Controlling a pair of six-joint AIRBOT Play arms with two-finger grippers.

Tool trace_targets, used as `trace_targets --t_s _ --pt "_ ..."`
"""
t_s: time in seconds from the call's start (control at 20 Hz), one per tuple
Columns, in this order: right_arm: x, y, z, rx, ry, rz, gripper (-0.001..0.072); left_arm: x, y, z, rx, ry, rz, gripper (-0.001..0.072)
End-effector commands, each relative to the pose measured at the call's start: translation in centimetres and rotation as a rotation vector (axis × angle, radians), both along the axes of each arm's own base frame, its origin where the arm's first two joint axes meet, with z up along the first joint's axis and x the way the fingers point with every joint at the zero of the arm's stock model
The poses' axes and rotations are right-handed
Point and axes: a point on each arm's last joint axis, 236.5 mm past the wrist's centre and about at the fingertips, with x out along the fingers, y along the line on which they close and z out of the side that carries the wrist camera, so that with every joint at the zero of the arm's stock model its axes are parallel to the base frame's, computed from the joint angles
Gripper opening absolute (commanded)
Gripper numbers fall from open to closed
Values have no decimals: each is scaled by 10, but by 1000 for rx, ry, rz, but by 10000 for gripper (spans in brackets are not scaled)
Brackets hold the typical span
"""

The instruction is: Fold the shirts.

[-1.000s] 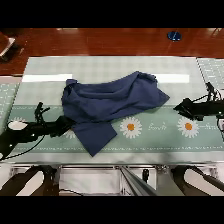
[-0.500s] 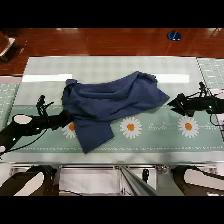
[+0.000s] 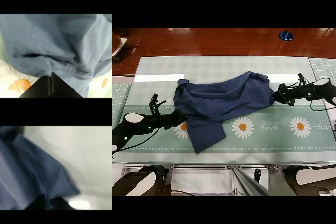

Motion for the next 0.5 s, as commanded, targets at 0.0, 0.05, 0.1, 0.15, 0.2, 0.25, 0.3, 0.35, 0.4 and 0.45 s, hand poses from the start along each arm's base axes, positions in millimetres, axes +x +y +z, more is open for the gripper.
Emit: trace_targets --t_s 0.0,0.05,0.1,0.15,0.2,0.25,0.3,0.35,0.4,0.45 --pt "13 19 11 9 -36 84 21 1 -2 4 -8 -2 -9 18" --pt "18 22 25 13 -60 116 21 6 -1 11 -15 -17 -12 18" --pt "24 22 44 9 -95 147 21 17 1 26 -19 -54 -16 18" --pt "31 20 68 -7 -141 174 21 29 3 45 -24 -102 -23 18" --pt "41 17 101 -43 -213 198 20 46 7 75 -28 -173 -24 18" --pt "52 13 140 -81 -304 208 20 65 13 114 -25 -270 -18 18" --pt "64 11 188 -119 -421 208 20 82 18 158 -20 -381 -4 18" --pt "71 9 238 -158 -537 202 20 95 23 209 -5 -513 5 18" --pt "73 8 293 -199 -662 194 20 104 29 267 38 -676 4 18" --pt "68 9 344 -236 -773 194 20 105 33 325 79 -825 11 18"
